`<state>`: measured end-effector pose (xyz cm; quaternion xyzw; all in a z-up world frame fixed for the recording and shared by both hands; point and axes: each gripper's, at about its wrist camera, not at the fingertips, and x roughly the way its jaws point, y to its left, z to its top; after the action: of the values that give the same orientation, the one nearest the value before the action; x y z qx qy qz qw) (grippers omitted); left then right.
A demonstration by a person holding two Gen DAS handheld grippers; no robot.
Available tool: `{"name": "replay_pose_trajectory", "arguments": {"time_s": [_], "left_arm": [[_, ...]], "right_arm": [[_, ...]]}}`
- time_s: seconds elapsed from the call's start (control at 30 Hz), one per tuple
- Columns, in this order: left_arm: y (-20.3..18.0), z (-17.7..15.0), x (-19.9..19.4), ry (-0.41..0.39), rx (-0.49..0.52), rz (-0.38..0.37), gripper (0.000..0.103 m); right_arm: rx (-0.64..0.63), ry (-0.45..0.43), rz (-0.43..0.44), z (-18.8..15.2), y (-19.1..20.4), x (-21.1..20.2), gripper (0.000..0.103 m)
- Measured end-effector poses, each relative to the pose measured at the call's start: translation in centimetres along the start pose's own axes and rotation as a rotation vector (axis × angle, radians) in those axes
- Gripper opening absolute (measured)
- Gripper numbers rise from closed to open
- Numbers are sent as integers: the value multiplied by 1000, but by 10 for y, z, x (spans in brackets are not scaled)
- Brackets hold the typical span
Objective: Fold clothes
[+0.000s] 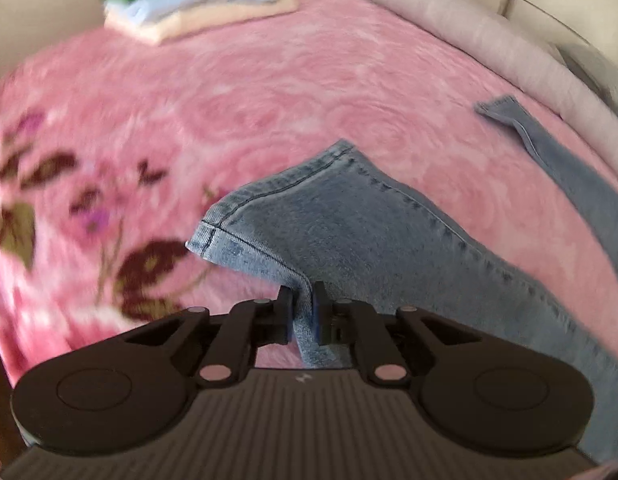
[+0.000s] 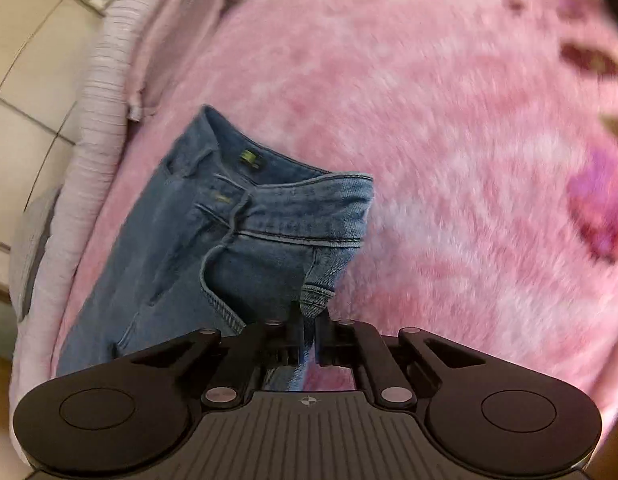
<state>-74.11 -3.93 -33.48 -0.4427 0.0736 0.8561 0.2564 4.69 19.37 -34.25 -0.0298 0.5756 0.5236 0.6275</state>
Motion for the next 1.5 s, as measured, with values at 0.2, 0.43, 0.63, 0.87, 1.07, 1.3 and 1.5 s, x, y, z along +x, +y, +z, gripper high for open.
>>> {"name": "replay_pose_trajectory", "arguments": {"time_s": [0.2,0.43,0.63,0.87,1.07,1.3,1.5], "left_arm": [[12,-7,-35,-33,-1,-32,6],[42,-49,-56,-10,-2,-32,10],[49,-43,-76,-4,-11,2,23],[31,-13,-105,-53,16,31,19],[-30,34,-48,36,61,-218,21],[-113,100,59,124,-44,-454,30],[-167,141,124,117,-31,-531,31]], "right_arm": [[18,-17,-8,-4,-14,-33,2],[51,9,-25,-8,-40,-45,4],[-40,-18,-241,-5,-24,-69,42],[-140,80,-56,-26,43,-55,42],[-282,208,51,-84,149,22,42],[-29,310,195,-163,233,123,42],[298,224,212,-186,246,176,42]]}}
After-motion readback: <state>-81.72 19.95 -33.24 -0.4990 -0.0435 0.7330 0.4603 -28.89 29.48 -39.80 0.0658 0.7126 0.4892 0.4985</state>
